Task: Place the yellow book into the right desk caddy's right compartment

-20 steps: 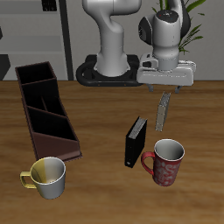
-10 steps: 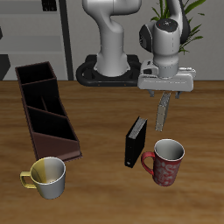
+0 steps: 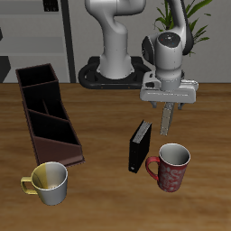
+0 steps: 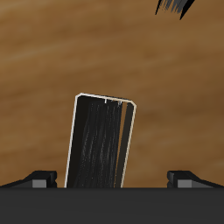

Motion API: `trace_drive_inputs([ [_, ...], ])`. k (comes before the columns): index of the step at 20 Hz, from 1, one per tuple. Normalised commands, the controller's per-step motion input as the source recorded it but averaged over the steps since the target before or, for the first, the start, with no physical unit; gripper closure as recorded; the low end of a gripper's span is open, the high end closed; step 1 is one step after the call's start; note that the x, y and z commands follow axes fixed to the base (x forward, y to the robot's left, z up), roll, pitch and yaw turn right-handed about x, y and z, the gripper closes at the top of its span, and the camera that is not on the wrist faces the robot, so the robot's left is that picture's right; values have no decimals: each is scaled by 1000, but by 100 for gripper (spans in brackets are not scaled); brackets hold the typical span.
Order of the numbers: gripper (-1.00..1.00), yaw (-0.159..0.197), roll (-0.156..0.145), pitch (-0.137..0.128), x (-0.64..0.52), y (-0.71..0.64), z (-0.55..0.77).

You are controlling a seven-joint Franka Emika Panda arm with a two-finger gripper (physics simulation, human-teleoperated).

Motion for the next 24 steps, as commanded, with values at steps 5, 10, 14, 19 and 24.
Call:
trace_drive_inputs([
  [5,-100,15,53,53,14,33,-275],
  [10,100,11,32,11,-68,72,-104],
  [14,100,-6,7,12,12,-24,49],
  [19,100,0,-14,1,48,-76,39],
  [24,100,6,-5,-20,-17,-70,158],
])
